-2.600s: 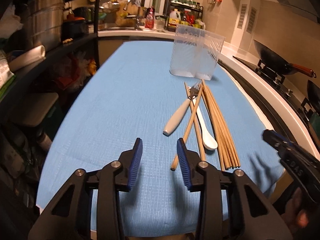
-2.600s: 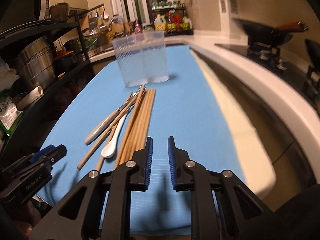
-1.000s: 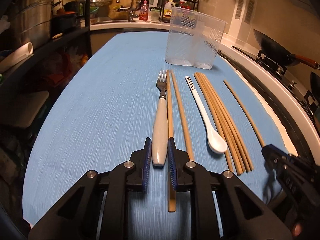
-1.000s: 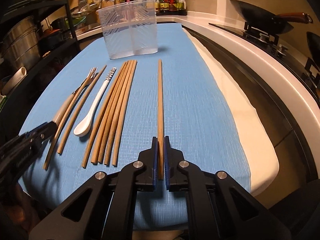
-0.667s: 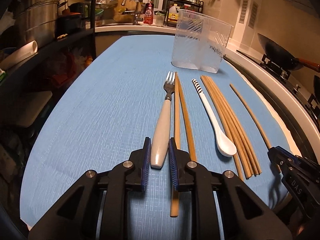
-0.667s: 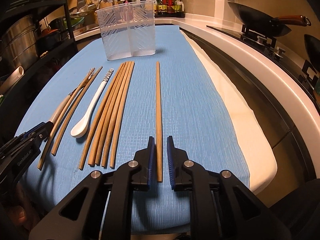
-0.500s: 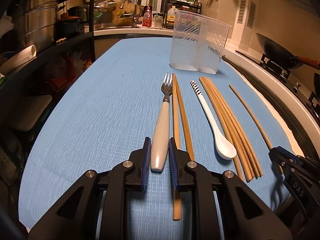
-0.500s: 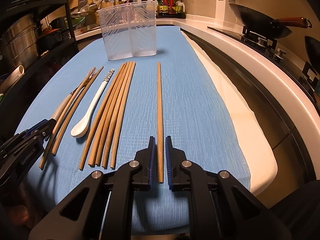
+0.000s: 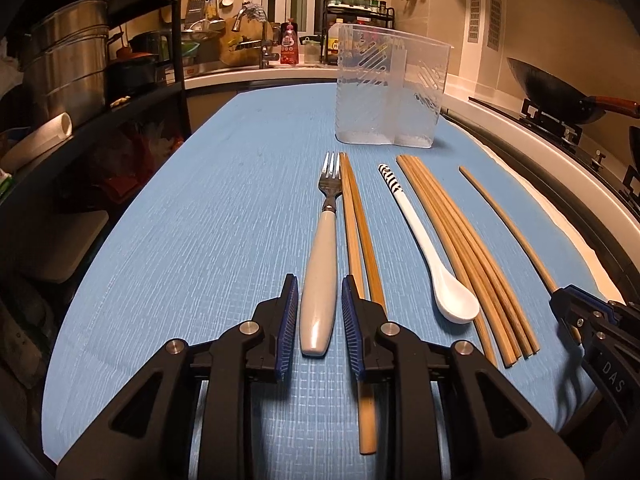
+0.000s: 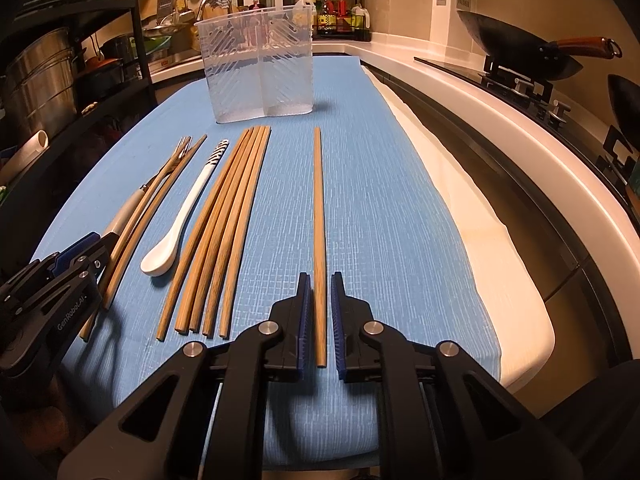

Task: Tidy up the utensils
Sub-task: 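Close the left tool on the fork handle and lift it while the right tool holds the chopstick, then carry the fork with the left tool and the chopstick with the right tool over the clear container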

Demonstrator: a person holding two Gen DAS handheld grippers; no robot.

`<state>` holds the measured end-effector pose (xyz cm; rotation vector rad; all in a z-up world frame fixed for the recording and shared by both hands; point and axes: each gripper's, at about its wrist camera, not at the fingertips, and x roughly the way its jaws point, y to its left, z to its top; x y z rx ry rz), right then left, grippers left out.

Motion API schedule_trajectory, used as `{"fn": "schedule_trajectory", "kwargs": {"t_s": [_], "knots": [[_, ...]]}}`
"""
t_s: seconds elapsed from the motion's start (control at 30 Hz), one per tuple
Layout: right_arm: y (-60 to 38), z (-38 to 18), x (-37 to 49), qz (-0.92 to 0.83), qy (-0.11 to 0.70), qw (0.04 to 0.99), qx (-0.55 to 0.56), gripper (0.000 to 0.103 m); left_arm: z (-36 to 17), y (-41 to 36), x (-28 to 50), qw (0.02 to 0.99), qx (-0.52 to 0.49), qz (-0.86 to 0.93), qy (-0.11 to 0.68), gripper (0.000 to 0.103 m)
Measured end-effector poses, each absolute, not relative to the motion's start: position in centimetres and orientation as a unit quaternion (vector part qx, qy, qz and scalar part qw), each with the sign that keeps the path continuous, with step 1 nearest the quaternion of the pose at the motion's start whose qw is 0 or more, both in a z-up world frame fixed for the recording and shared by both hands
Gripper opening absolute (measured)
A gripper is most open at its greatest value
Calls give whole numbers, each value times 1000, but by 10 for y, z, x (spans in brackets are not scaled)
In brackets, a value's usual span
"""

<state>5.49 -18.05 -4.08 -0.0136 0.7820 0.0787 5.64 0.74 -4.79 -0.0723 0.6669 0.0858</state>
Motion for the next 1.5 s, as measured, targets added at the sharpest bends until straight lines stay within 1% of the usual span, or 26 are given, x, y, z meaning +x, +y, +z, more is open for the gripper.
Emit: {"fn": "schedule_trajectory", "kwargs": {"t_s": [0.2,0.27,0.57,0.9,1.27,1.4,1.5], "knots": [[-178,-43,54,35,368,929,-14,10,-49,5,55,945,-31,41,322,23],[-177,-43,54,38,363,931,-17,6,-49,4,54,946,-31,41,322,19],[-182,-34,46,37,329,943,-17,6,-30,10,37,954,-28,41,296,18],[-190,7,17,47,261,964,-25,6,7,22,12,970,-27,37,239,17],[-204,55,13,75,226,971,-26,6,46,29,11,981,-35,29,186,17],[-211,72,20,85,216,972,-16,6,63,34,17,982,-44,15,182,17],[-214,87,28,95,208,973,-11,6,72,37,26,980,-54,3,193,17]]}}
